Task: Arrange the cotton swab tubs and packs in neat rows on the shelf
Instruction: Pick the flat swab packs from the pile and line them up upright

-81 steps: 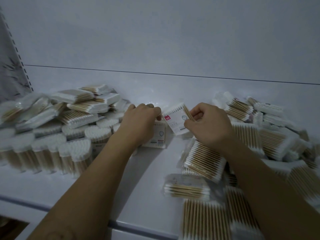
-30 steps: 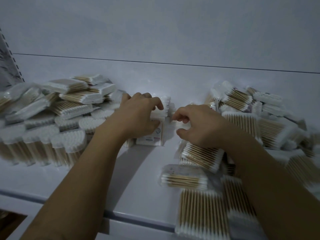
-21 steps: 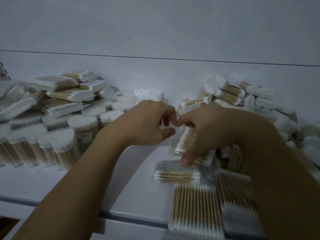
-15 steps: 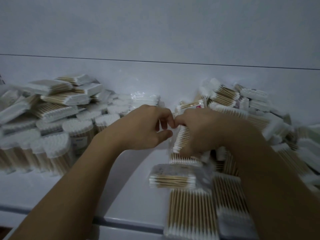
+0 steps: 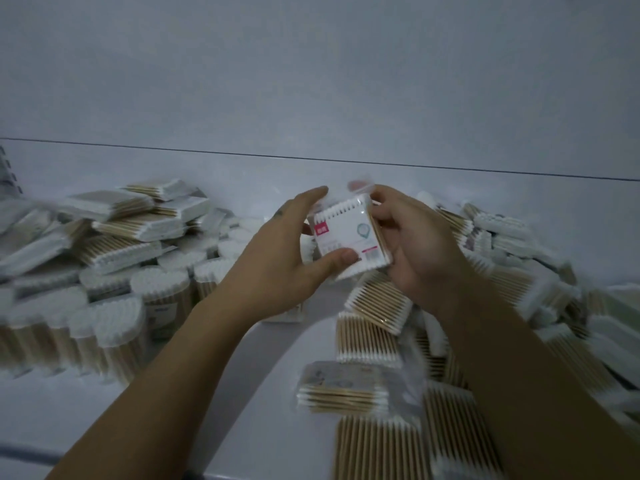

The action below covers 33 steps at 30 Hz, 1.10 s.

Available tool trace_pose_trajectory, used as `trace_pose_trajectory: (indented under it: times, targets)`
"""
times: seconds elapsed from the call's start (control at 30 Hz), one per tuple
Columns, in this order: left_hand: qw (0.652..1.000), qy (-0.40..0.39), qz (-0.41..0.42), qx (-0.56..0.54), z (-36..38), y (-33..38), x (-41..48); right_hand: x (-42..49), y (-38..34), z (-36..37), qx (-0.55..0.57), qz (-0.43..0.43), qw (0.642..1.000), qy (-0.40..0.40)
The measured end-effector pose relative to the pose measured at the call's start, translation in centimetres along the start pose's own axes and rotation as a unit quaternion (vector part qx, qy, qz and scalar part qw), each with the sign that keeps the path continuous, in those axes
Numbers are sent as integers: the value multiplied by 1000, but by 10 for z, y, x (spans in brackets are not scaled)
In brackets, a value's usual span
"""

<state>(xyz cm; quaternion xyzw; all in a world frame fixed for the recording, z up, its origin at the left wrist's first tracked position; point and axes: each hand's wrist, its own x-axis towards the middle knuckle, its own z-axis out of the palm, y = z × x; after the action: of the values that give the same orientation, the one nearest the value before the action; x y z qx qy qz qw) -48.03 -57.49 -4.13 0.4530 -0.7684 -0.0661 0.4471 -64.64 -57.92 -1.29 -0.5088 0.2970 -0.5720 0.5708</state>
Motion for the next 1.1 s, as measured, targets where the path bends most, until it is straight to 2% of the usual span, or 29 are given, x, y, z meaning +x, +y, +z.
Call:
trace_pose_trajectory:
  times: [0.07, 0.17, 0.23, 0.33, 0.43, 0.53, 0.6, 0.7, 0.9, 1.1]
  targets:
    - [1000, 14, -6, -3, -1, -1, 2, 0, 3, 0, -37, -21, 999, -4]
    - [998, 46, 19, 35, -8, -3, 5, 0, 7, 0, -167, -65, 984, 13]
    - [998, 49, 12, 49, -15, -4, 4, -1, 9, -1, -277, -103, 955, 20]
    - [997, 27, -7, 67, -25, -7, -7, -5, 10, -1, -427, -160, 890, -14]
    - [997, 48, -29, 59, -30, -7, -26, -8, 12, 0, -510, -156, 843, -71]
    - [992, 104, -62, 27, -26, -11, -44, -10, 18, 4, -563, -158, 804, -109]
    - [989, 121, -78, 14, -21, -16, -53, -11, 23, 6, -574, -144, 796, -123]
    - [989, 115, -80, 39, -14, -20, -60, -11, 27, 7, -571, -119, 799, -143]
    - [979, 104, -32, 173, -14, -28, -62, -11, 32, 6, -576, -105, 792, -173]
    - [967, 53, -6, 248, -13, -30, -64, -6, 28, -1, -605, -123, 774, -142]
